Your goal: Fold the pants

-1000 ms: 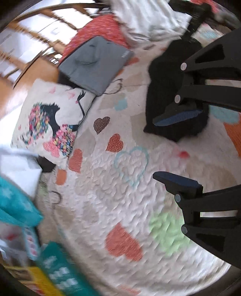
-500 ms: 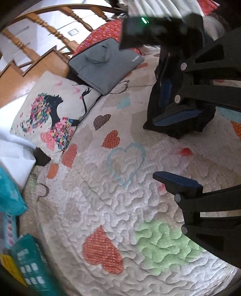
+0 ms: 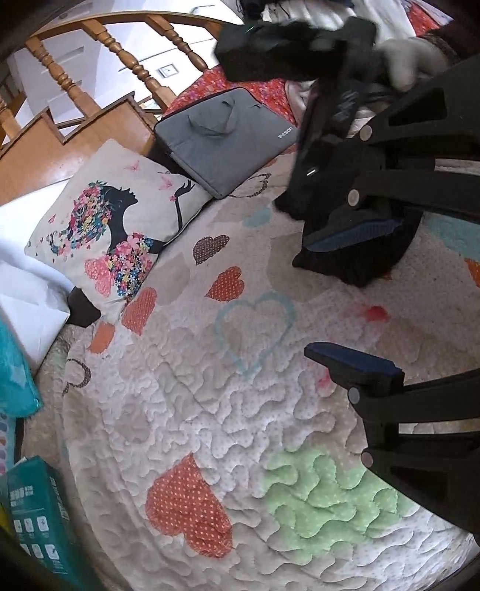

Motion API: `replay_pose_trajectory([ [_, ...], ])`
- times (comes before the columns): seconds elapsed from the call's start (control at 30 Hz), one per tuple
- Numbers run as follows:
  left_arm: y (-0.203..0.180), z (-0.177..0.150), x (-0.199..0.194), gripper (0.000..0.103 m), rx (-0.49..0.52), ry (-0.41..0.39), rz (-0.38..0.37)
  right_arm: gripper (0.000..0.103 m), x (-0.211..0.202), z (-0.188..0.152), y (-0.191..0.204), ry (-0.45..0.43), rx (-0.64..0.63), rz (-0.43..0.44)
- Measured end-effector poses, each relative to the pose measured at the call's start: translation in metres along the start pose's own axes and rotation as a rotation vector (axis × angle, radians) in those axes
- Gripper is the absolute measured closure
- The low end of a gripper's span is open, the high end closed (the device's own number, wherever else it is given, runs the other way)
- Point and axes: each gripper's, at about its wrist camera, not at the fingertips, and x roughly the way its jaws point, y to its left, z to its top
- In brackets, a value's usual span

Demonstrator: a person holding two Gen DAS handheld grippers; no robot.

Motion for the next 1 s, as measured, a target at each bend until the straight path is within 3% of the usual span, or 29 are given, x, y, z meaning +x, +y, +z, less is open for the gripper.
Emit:
replay_pose_trajectory([
  [0.13,-0.002,-0.001,0.003,0.053,0.016,0.011,0.008,0.084,0.036,0.012,-0.015,0.073,0.096,0.007],
  [0.23,-0.003,-0.002,0.005,0.053,0.026,0.015,0.016,0.063,0.059,0.011,-0.021,0.137,0.146,0.066],
  [0.3,-0.005,-0.003,0.005,0.053,0.037,0.013,0.019,0.059,0.050,0.012,-0.025,0.088,0.186,0.117],
  [0.37,-0.008,-0.004,0.006,0.053,0.054,0.009,0.022,0.056,0.020,0.013,-0.037,-0.023,0.266,0.181],
  [0.5,-0.026,-0.012,0.017,0.053,0.137,0.041,0.036,0.056,-0.024,-0.007,-0.068,-0.113,0.350,0.141],
  [0.6,-0.050,-0.027,0.033,0.052,0.245,0.084,0.070,0.055,-0.032,-0.036,-0.099,-0.085,0.401,0.106],
  [0.73,-0.070,-0.053,0.064,0.051,0.355,0.200,0.127,0.055,-0.024,-0.072,-0.149,-0.026,0.528,0.008],
  [0.8,-0.071,-0.061,0.071,0.051,0.393,0.220,0.183,0.057,-0.024,-0.082,-0.178,-0.013,0.562,-0.126],
  [0.9,-0.072,-0.063,0.069,0.049,0.414,0.211,0.198,0.057,-0.048,-0.091,-0.215,-0.037,0.597,-0.418],
  [1.0,-0.070,-0.061,0.066,0.049,0.400,0.206,0.187,0.055,-0.081,-0.098,-0.239,-0.121,0.681,-0.371],
])
